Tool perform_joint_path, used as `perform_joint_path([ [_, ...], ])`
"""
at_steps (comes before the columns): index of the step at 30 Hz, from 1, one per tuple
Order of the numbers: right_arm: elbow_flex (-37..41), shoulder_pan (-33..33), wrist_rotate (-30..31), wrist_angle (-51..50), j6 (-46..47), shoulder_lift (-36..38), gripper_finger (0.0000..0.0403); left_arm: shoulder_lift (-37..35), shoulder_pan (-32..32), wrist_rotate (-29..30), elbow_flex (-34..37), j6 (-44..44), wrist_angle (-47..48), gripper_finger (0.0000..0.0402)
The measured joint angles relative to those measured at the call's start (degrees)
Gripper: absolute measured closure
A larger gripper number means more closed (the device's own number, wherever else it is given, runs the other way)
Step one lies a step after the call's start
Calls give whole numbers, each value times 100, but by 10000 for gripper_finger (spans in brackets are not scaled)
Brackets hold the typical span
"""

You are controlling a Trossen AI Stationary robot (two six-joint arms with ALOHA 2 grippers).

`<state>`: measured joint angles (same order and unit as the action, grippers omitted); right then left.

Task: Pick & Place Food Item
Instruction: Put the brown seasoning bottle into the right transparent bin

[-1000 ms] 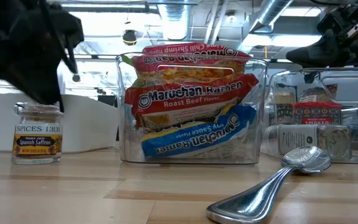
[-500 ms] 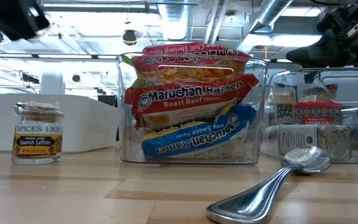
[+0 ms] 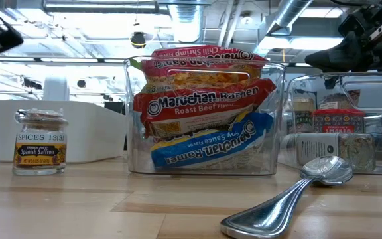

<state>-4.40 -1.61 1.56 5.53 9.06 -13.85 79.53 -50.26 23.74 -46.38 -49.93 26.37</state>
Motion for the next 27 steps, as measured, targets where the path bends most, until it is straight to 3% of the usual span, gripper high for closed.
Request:
perform_joint_path([
  [5,0,-2,0,-1,0,0,402,0,-17,89,518,1,-686,399],
  [12,0,0,0,-1,0,0,402,0,-294,1151,1379,-3,-1782,401],
  [17,0,-1,0,0,0,0,402,0,-180,1205,1747,-289,-1848,401],
  [21,0,-2,0,0,0,0,402,0,-75,1188,1980,-286,-2476,397],
  [27,0,-2,0,1,0,0,402,0,-39,743,2045,-284,-2632,382],
])
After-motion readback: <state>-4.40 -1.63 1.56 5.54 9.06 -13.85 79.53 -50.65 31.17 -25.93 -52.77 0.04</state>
